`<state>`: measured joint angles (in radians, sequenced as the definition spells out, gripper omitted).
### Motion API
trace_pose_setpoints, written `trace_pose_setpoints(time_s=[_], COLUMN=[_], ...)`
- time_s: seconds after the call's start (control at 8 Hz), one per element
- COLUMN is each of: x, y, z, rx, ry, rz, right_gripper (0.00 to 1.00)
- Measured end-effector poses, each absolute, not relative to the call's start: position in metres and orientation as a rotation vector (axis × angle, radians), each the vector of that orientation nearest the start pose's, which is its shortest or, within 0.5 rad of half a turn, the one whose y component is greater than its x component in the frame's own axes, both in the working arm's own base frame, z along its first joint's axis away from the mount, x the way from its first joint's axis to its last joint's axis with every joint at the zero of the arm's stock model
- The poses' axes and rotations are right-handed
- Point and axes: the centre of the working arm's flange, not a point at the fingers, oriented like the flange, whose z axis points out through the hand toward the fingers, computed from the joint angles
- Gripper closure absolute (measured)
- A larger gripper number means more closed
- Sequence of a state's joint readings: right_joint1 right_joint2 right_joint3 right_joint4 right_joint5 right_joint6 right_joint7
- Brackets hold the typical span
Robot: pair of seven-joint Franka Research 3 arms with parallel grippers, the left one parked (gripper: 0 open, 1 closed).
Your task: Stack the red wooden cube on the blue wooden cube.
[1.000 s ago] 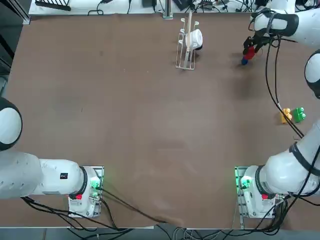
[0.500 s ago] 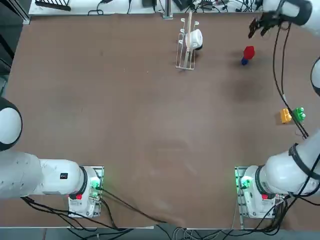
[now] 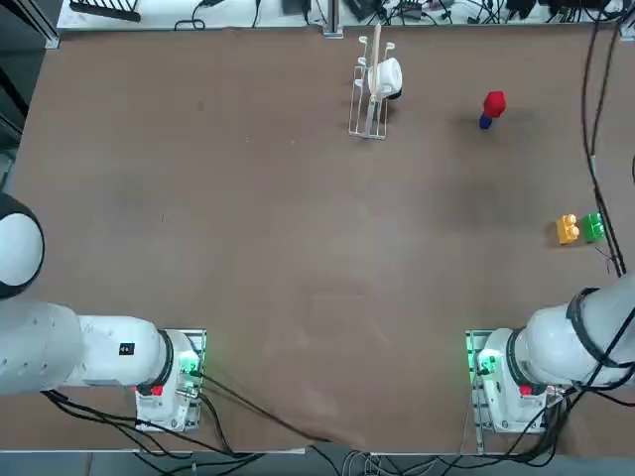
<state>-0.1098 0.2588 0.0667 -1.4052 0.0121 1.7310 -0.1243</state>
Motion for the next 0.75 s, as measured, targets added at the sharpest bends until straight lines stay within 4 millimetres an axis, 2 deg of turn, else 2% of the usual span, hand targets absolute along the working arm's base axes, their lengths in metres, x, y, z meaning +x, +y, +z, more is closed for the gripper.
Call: trace_pose_setpoints(time_s=[0.12, 0.38, 0.5, 0.75], x=[0.639, 0.628, 0.616, 0.605], y=[-0.031, -0.018, -0.005, 0.013], z=[0.590, 0.625, 0.634, 0.641], rx=[-3.114, -3.113, -3.114, -3.139], ry=[-0.108, -0.018, 0.024, 0.035], rz=[-0.111, -0.143, -0.090, -0.048], right_gripper=[0.00, 0.00, 0.00, 0.01])
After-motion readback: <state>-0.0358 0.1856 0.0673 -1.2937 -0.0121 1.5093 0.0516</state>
